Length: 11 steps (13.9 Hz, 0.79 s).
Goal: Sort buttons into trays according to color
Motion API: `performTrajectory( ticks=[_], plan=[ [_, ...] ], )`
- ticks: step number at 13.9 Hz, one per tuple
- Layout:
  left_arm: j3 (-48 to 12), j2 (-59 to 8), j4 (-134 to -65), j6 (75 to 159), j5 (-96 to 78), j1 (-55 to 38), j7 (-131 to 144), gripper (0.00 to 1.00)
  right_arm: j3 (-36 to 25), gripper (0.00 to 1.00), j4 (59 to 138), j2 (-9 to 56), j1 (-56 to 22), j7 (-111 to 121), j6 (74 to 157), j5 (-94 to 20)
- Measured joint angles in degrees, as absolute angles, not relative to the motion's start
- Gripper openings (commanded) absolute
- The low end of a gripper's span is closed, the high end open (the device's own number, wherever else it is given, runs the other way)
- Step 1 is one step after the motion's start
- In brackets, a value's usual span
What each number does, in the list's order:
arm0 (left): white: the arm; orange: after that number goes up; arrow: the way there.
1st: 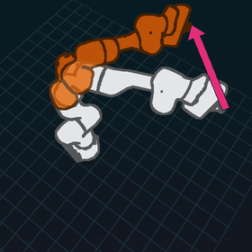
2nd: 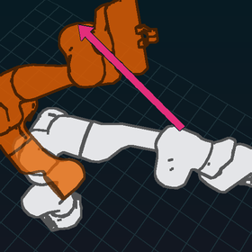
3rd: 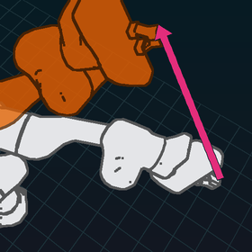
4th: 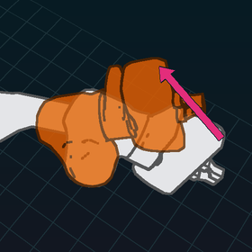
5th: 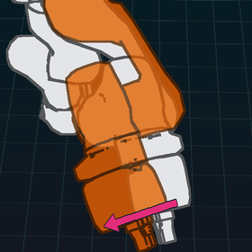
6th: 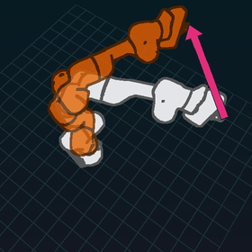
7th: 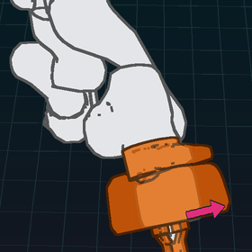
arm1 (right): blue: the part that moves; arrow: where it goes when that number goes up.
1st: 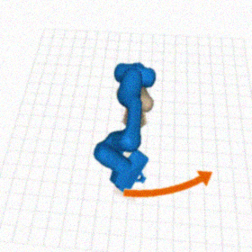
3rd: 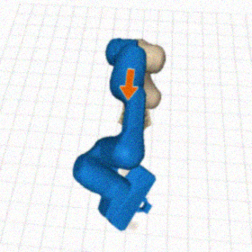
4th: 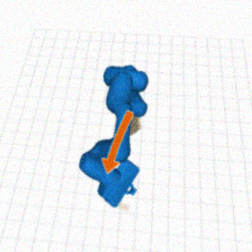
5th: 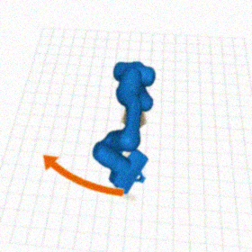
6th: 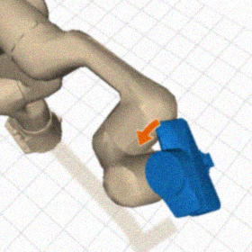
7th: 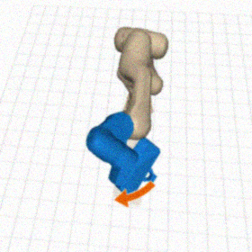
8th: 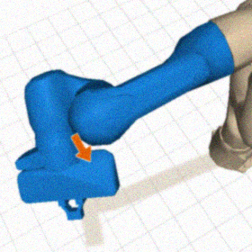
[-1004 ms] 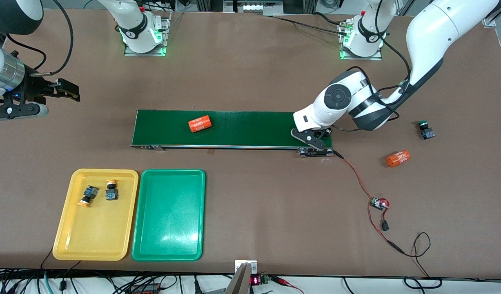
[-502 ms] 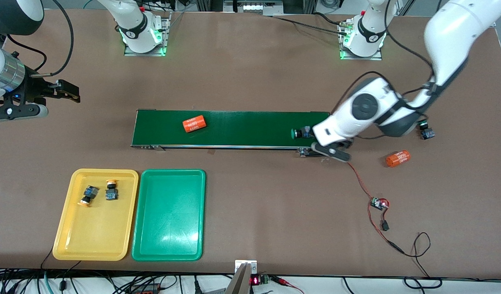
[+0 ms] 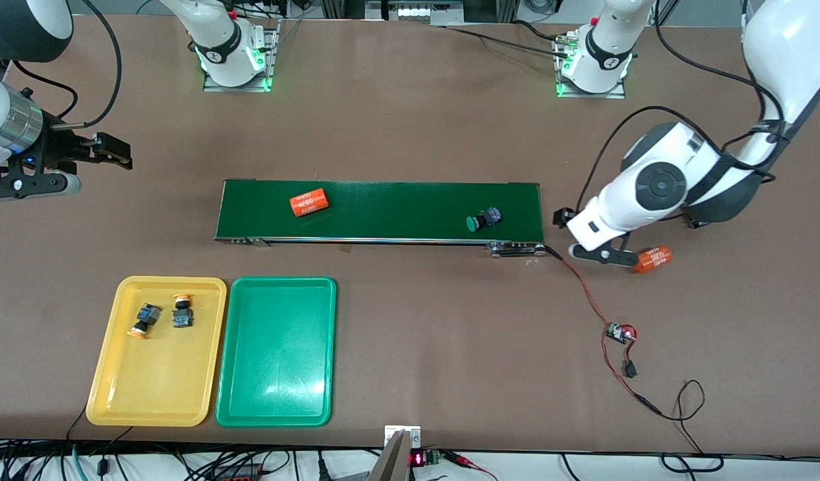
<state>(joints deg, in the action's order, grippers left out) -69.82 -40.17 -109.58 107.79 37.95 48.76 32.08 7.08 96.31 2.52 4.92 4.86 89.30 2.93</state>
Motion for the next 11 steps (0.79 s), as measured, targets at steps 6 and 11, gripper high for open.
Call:
performTrajectory(
  ticks=[6,11],
  plan=[
    [-61.72,-40.25,-103.08,107.75,38.1,59.54,25.26,1.0,7.08,1.0,96.36,3.13,4.92,4.86,89.3,2.94],
    [-58.65,-40.9,-103.23,107.4,38.1,66.88,18.91,1.0,6.98,1.0,96.36,3.71,4.98,4.87,89.27,2.94]
  ],
)
